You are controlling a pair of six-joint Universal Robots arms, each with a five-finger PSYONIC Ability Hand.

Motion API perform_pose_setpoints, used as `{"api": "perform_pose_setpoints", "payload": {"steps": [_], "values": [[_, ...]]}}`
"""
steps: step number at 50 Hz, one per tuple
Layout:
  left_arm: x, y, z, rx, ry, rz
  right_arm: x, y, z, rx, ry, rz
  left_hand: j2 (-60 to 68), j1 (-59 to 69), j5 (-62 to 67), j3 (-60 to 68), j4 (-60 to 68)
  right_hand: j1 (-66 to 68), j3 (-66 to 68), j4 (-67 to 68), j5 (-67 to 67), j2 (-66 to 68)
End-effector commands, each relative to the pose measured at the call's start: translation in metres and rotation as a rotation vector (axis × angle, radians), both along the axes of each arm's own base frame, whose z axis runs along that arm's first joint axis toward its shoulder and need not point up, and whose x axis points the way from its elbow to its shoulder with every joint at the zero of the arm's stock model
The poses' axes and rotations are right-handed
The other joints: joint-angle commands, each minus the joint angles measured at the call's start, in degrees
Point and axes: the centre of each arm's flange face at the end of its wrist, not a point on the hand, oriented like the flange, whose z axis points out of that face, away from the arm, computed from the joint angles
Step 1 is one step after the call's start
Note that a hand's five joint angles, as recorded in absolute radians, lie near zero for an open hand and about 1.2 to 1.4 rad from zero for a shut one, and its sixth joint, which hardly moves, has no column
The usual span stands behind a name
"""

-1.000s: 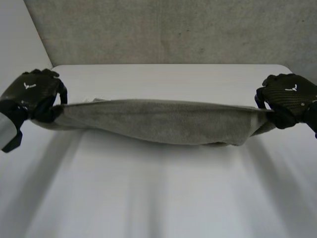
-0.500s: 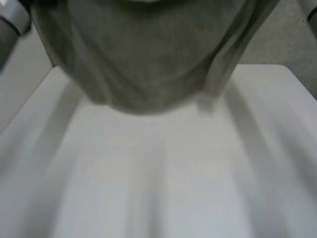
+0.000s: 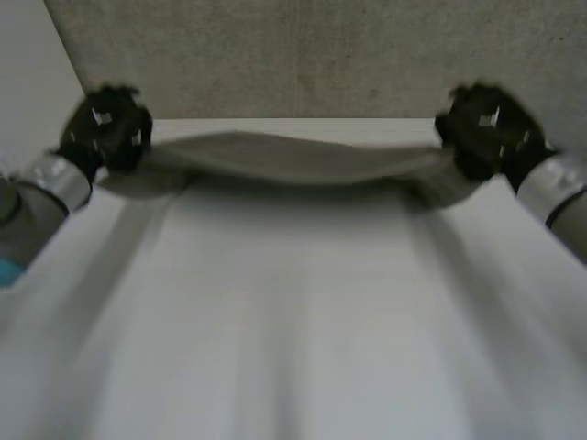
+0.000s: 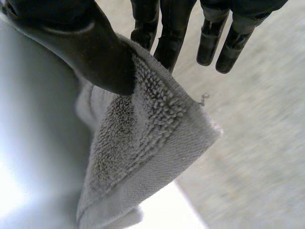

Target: Fold the towel.

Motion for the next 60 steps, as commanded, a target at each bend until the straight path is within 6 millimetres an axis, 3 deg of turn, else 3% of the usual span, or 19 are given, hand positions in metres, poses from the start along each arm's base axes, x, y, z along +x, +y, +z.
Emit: {"api": "perform_pose_setpoints", "payload": {"steps": [1, 3, 5, 8, 11, 15, 17, 20, 22, 23, 25, 27, 28, 30, 31, 33, 36, 41, 60], "values": [[0.008, 0.038, -0.049, 0.13, -0.099, 0.007, -0.022, 0.025, -0.05, 0.153, 0.082, -0.003, 2.82, 5.61, 3.0, -3.29, -3.76, 4.5, -3.0, -4.35, 3.17, 4.16], [0.012, 0.046, -0.046, 0.133, -0.103, 0.008, -0.031, 0.027, -0.043, 0.146, 0.08, -0.021, 2.82, 5.61, 3.0, -3.29, -3.76, 4.5, -3.0, -4.35, 3.17, 4.16], [0.021, 0.064, -0.023, 0.1, -0.101, 0.0, -0.049, 0.042, -0.002, 0.074, 0.062, -0.043, 2.82, 5.61, 3.0, -3.29, -3.76, 4.5, -3.0, -4.35, 3.17, 4.16], [0.026, 0.073, -0.011, 0.086, -0.095, -0.009, -0.059, 0.048, 0.017, 0.049, 0.053, -0.054, 2.82, 5.61, 3.0, -3.29, -3.76, 4.5, -3.0, -4.35, 3.17, 4.16], [0.034, 0.092, 0.022, 0.051, -0.075, -0.055, -0.077, 0.052, 0.049, 0.036, -0.01, -0.023, 2.82, 5.61, 3.0, -3.29, -3.76, 4.5, -3.0, -4.35, 3.17, 4.16], [0.033, 0.095, 0.031, 0.047, -0.056, -0.084, -0.081, 0.046, 0.057, 0.034, -0.043, 0.001, 2.82, 5.61, 3.0, -3.29, -3.76, 4.5, -3.0, -4.35, 3.17, 4.16], [0.033, 0.092, 0.031, 0.053, -0.047, -0.087, -0.084, 0.038, 0.053, 0.05, -0.048, -0.005, 2.82, 5.61, 3.0, -3.29, -3.76, 4.5, -3.0, -4.35, 3.17, 4.16], [0.031, 0.081, 0.014, 0.111, -0.041, -0.096, -0.086, 0.016, 0.034, 0.105, -0.041, -0.039, 2.82, 5.61, 3.0, -3.29, -3.76, 4.5, -3.0, -4.35, 3.17, 4.16], [0.025, 0.065, -0.002, 0.157, -0.041, -0.116, -0.074, -0.001, 0.018, 0.13, 0.005, -0.06, 2.82, 5.61, 3.0, -3.29, -3.76, 4.5, -3.0, -4.35, 3.17, 4.16], [0.025, 0.065, -0.002, 0.157, -0.041, -0.116, -0.074, -0.001, 0.018, 0.13, 0.005, -0.06, 2.82, 5.61, 3.0, -3.29, -3.76, 4.5, -3.0, -4.35, 3.17, 4.16], [0.018, 0.056, -0.007, 0.161, -0.043, -0.133, -0.054, -0.013, 0.004, 0.128, 0.063, -0.046, 2.82, 5.61, 3.0, -3.29, -3.76, 4.5, -3.0, -4.35, 3.17, 4.16], [0.007, 0.034, -0.014, 0.156, -0.051, -0.127, -0.043, -0.019, 0.0, 0.12, 0.082, -0.03, 2.82, 5.61, 3.0, -3.29, -3.76, 4.5, -3.0, -4.35, 3.17, 4.16], [0.007, 0.034, -0.014, 0.156, -0.051, -0.127, -0.042, -0.019, 0.0, 0.12, 0.082, -0.03, 2.82, 5.61, 3.0, -3.29, -3.76, 4.5, -3.0, -4.35, 3.17, 4.16], [0.002, 0.008, -0.018, 0.132, -0.057, -0.094, -0.028, -0.033, -0.008, 0.112, 0.094, -0.018, 2.82, 5.61, 3.0, -3.29, -3.76, 4.5, -3.0, -4.35, 3.17, 4.16], [0.002, 0.008, -0.018, 0.132, -0.057, -0.094, -0.028, -0.033, -0.008, 0.112, 0.094, -0.018, 2.82, 5.61, 3.0, -3.29, -3.76, 4.5, -3.0, -4.35, 3.17, 4.16], [-0.003, -0.016, -0.023, 0.107, -0.059, -0.078, -0.023, -0.047, -0.016, 0.11, 0.097, -0.027, 2.82, 5.61, 3.0, -3.29, -3.76, 4.5, -3.0, -4.35, 3.17, 4.16], [-0.007, -0.026, -0.025, 0.089, -0.058, -0.083, -0.022, -0.053, -0.022, 0.116, 0.101, -0.037, 2.82, 5.61, 3.0, -3.29, -3.76, 4.5, -3.0, -4.35, 3.17, 4.16], [-0.022, -0.053, -0.037, 0.054, -0.056, -0.096, -0.01, -0.071, -0.05, 0.142, 0.114, -0.049, 2.82, 5.61, 3.0, -3.29, -3.76, 4.5, -3.0, -4.35, 3.17, 4.16], [-0.046, -0.08, -0.082, 0.053, -0.059, -0.138, -0.006, -0.115, -0.084, 0.027, 0.107, -0.127, 2.82, 5.61, 3.0, -3.29, -3.76, 4.5, -3.0, -4.35, 3.17, 4.16]]}}
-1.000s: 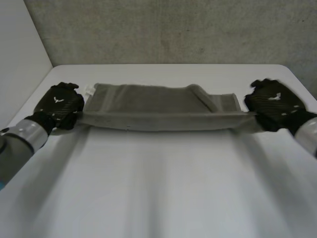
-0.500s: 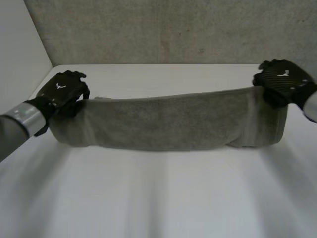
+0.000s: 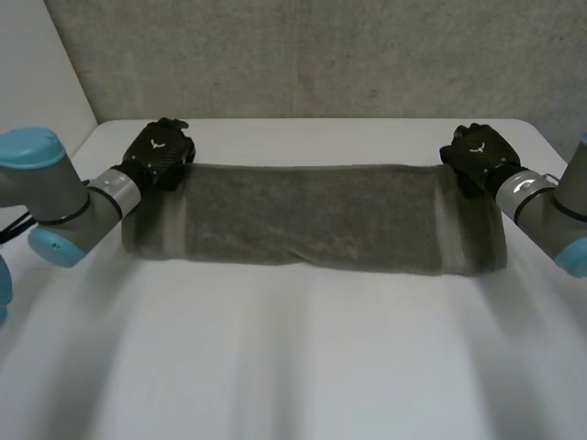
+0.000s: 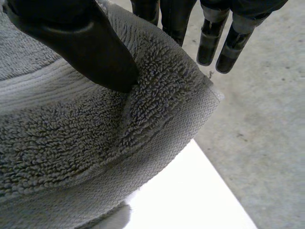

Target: Fold the towel.

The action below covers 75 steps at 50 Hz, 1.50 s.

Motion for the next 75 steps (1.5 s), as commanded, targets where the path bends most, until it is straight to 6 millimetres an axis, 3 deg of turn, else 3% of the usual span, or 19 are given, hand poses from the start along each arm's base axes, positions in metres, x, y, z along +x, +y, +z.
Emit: {"api": "perform_pose_setpoints", "payload": {"steps": [1, 15, 16, 17, 19, 20, 21, 26, 31, 32, 34, 39, 43, 49, 52, 54, 55, 57, 75], "values": [[-0.005, -0.006, -0.012, 0.001, 0.0, -0.009, 0.001, -0.015, -0.009, -0.039, -0.004, -0.012, 2.31, 5.61, 2.58, -3.29, -3.76, 4.5, -3.0, -4.35, 3.21, 3.57], [-0.01, -0.008, -0.022, 0.012, -0.002, -0.014, 0.007, -0.026, -0.033, -0.025, -0.003, 0.0, 2.31, 5.61, 2.58, -3.29, -3.76, 4.5, -3.0, -4.35, 3.21, 3.57], [-0.011, -0.007, -0.021, 0.007, -0.001, -0.017, 0.008, -0.026, -0.033, -0.028, -0.003, 0.002, -9.0, -5.69, -8.72, -3.29, -3.76, -6.27, -3.0, -4.35, -7.55, -7.2], [-0.011, -0.007, -0.021, 0.007, -0.001, -0.017, 0.008, -0.026, -0.033, -0.028, -0.003, 0.002, -9.11, -5.8, -8.83, -3.29, -3.76, -6.37, -3.0, -4.35, -7.66, -7.3], [-0.01, -0.008, -0.017, 0.001, -0.001, 0.0, 0.009, -0.028, -0.029, -0.053, -0.006, 0.002, -46.07, -42.77, -45.79, -3.29, -3.76, -61.1, -3.0, -4.35, -62.39, -62.03], [-0.01, -0.008, -0.017, 0.001, -0.001, 0.0, 0.009, -0.028, -0.029, -0.053, -0.006, 0.002, -46.28, -42.98, -46.01, -3.29, -3.76, -61.38, -3.0, -4.35, -62.67, -62.31], [-0.009, -0.008, -0.016, -0.001, -0.003, 0.023, 0.008, -0.029, -0.026, -0.069, -0.007, -0.009, -65.27, -61.96, -64.99, -3.29, -3.76, -65.5, -3.0, -4.35, -66.79, -66.43], [-0.005, -0.004, 0.004, -0.028, -0.002, 0.069, 0.014, -0.022, -0.001, -0.139, -0.026, -0.008, -66.81, -63.5, -66.53, -3.29, -3.76, -65.5, -3.0, -4.35, -66.79, -66.43], [-0.004, 0.014, 0.045, -0.102, 0.022, 0.072, 0.012, -0.004, 0.05, -0.266, -0.104, -0.018, -66.81, -63.5, -66.53, -3.29, -3.76, -65.5, -3.0, -4.35, -66.79, -66.43], [-0.004, 0.014, 0.045, -0.102, 0.022, 0.072, 0.012, -0.004, 0.05, -0.266, -0.104, -0.018, -66.81, -63.5, -66.53, -3.29, -3.76, -65.5, -3.0, -4.35, -66.79, -66.43], [-0.002, 0.03, 0.065, -0.131, 0.031, 0.073, 0.007, 0.012, 0.071, -0.293, -0.128, -0.034, -66.81, -63.5, -66.53, -3.29, -3.76, -65.5, -3.0, -4.35, -66.79, -66.43], [0.003, 0.06, 0.08, -0.112, 0.033, 0.073, -0.004, 0.045, 0.085, -0.244, -0.15, -0.071, -66.81, -63.5, -66.53, -3.29, -3.76, -65.5, -3.0, -4.35, -66.79, -66.43], [0.009, 0.091, 0.084, -0.056, 0.054, 0.075, -0.009, 0.084, 0.072, -0.075, -0.133, -0.078, -66.81, -63.5, -66.53, -3.29, -3.76, -65.5, -3.0, -4.35, -66.79, -66.43], [0.014, 0.121, 0.075, 0.038, 0.083, 0.074, -0.021, 0.112, 0.04, 0.151, -0.078, -0.114, -66.81, -63.5, -66.53, -3.29, -3.76, -65.5, -3.0, -4.35, -66.79, -66.43], [0.018, 0.144, 0.064, 0.093, 0.079, 0.07, -0.028, 0.112, 0.031, 0.19, -0.073, -0.13, -66.81, -63.5, -66.53, -3.29, -3.76, -65.5, -3.0, -4.35, -66.79, -66.43], [0.02, 0.153, 0.058, 0.116, 0.076, 0.07, -0.038, 0.107, 0.005, 0.266, -0.056, -0.15, -66.81, -63.5, -66.53, -3.29, -3.76, -62.91, -3.0, -4.35, -64.2, -63.84], [0.02, 0.156, 0.055, 0.125, 0.074, 0.07, -0.038, 0.107, 0.005, 0.267, -0.056, -0.15, -66.81, -63.5, -66.53, -3.29, -3.76, -62.89, -3.0, -4.35, -64.18, -63.82], [0.02, 0.158, 0.052, 0.135, 0.073, 0.071, -0.04, 0.102, -0.009, 0.276, -0.027, -0.151, -66.81, -63.5, -66.53, -3.29, -3.76, -62.89, -3.0, -4.35, -64.18, -63.82], [0.021, 0.158, 0.047, 0.138, 0.074, 0.074, -0.044, 0.072, -0.051, 0.243, -0.022, -0.126, -66.81, -63.5, -66.53, -3.29, -3.76, -48.6, -3.0, -4.35, -49.89, -49.53]]}}
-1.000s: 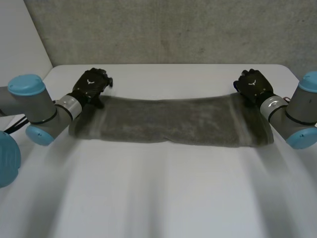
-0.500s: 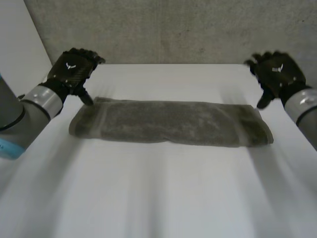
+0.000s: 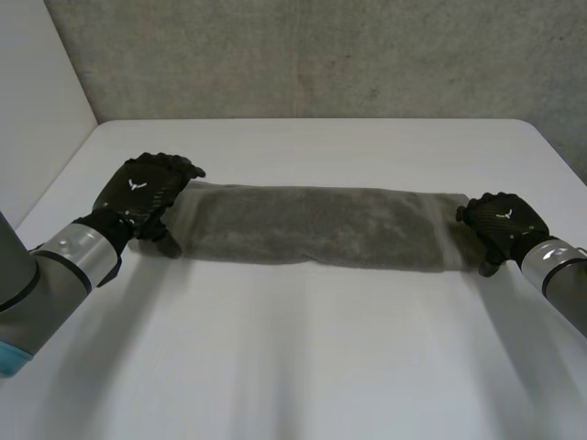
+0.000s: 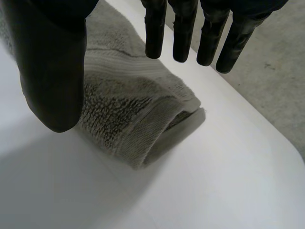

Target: Fold the towel.

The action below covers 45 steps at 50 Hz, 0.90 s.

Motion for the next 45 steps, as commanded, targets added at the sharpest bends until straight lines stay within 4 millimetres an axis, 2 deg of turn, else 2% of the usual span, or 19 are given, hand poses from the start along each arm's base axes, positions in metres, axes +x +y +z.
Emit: {"api": "perform_pose_setpoints", "payload": {"steps": [1, 10, 12, 18, 23, 26, 29, 30, 32, 35, 37, 38, 39, 40, 41, 42, 43, 44, 45], "values": [[0.001, -0.001, 0.0, 0.0, -0.001, 0.003, 0.001, -0.007, -0.013, 0.02, -0.001, 0.009, -3.56, -5.84, -2.63, -3.29, -3.76, 4.39, -3.0, -4.35, 2.43, 3.3], [0.003, -0.002, 0.001, -0.002, 0.001, 0.011, 0.001, -0.015, -0.026, 0.05, 0.0, 0.014, -3.56, -5.84, -2.63, -3.29, -3.76, 35.01, -3.0, -4.35, 33.06, 33.93], [0.004, -0.002, 0.002, -0.003, 0.001, 0.014, -0.002, -0.017, -0.025, 0.047, 0.0, 0.008, -3.56, -5.84, -2.63, -3.29, -3.76, 56.39, -3.0, -4.35, 54.44, 55.31], [0.004, -0.002, 0.003, -0.006, 0.003, 0.014, -0.016, -0.021, -0.012, 0.018, 0.021, -0.02, -3.56, -5.84, -2.63, -3.29, -3.76, 56.48, -3.0, -4.35, 54.53, 55.4], [0.005, -0.001, 0.004, -0.005, 0.007, 0.016, -0.053, -0.031, 0.02, -0.059, 0.026, -0.101, -3.56, -5.84, -2.63, -3.29, -3.76, 56.48, -3.0, -4.35, 54.53, 55.4], [0.005, 0.0, 0.004, -0.005, 0.007, 0.017, -0.065, -0.036, 0.031, -0.089, 0.025, -0.118, -3.56, -5.84, -2.63, -3.29, -3.76, 56.48, -3.0, -4.35, 54.53, 55.4], [0.008, 0.0, 0.005, -0.008, 0.008, 0.027, -0.091, -0.049, 0.063, -0.187, 0.059, -0.146, -3.56, -5.84, -2.63, -3.29, -3.76, 56.48, -3.0, -4.35, 54.53, 55.4], [0.008, 0.0, 0.005, -0.008, 0.008, 0.027, -0.091, -0.049, 0.064, -0.187, 0.059, -0.146, -3.56, -5.84, -2.63, -3.29, -3.76, 56.48, -3.0, -4.35, 54.53, 55.4], [0.008, 0.0, 0.006, -0.01, 0.009, 0.027, -0.088, -0.054, 0.089, -0.242, 0.099, -0.122, -3.56, -5.84, -2.63, -3.29, -3.76, 56.48, -3.0, -4.35, 54.53, 55.4], [0.008, -0.001, 0.007, -0.013, 0.01, 0.028, -0.085, -0.056, 0.101, -0.261, 0.113, -0.115, -3.56, -5.84, -2.63, -3.29, -3.76, 56.48, -3.0, -4.35, 54.53, 55.4], [0.009, -0.001, 0.007, -0.011, 0.009, 0.03, -0.073, -0.054, 0.111, -0.276, 0.115, -0.086, -3.56, -5.84, -2.63, -3.29, -3.76, 56.48, -3.0, -4.35, 54.53, 55.4], [0.009, -0.001, 0.007, -0.011, 0.009, 0.03, -0.038, -0.045, 0.125, -0.313, 0.107, 0.001, -3.56, -5.84, -2.63, -3.29, -3.76, 56.48, -3.0, -4.35, 54.53, 55.4], [0.009, -0.001, 0.007, -0.011, 0.009, 0.03, -0.038, -0.045, 0.125, -0.313, 0.106, 0.001, -3.56, -5.84, -2.63, -3.29, -3.76, 56.48, -3.0, -4.35, 54.53, 55.4], [0.009, -0.001, 0.007, -0.011, 0.009, 0.03, -0.006, -0.035, 0.131, -0.336, 0.097, 0.072, -3.56, -5.84, -2.63, -3.29, -3.76, 56.48, -3.0, -4.35, 54.53, 55.4], [0.009, -0.001, 0.007, -0.012, 0.008, 0.03, -0.006, -0.035, 0.131, -0.336, 0.097, 0.072, -3.56, -5.84, -2.63, -3.29, -3.76, 56.48, -3.0, -4.35, 54.53, 55.4], [0.009, -0.001, 0.007, -0.012, 0.008, 0.03, 0.046, -0.014, 0.135, -0.368, 0.078, 0.199, -3.56, -5.84, -2.63, -3.29, -3.76, 56.48, -3.0, -4.35, 54.53, 55.4], [0.009, 0.0, 0.006, -0.01, 0.009, 0.031, 0.046, -0.014, 0.136, -0.369, 0.078, 0.201, -3.56, -5.84, -2.63, -3.29, -3.76, 56.48, -3.0, -4.35, 54.53, 55.4], [0.009, -0.001, 0.006, -0.01, 0.009, 0.033, 0.094, 0.009, 0.136, -0.392, 0.059, 0.306, -3.56, -5.84, -2.63, -3.29, -3.76, 56.48, -3.0, -4.35, 54.53, 55.4], [0.009, -0.001, 0.006, -0.01, 0.009, 0.033, 0.095, 0.009, 0.136, -0.392, 0.059, 0.307, -3.56, -5.84, -2.63, -3.29, -3.76, 56.48, -3.0, -4.35, 54.53, 55.4]]}}
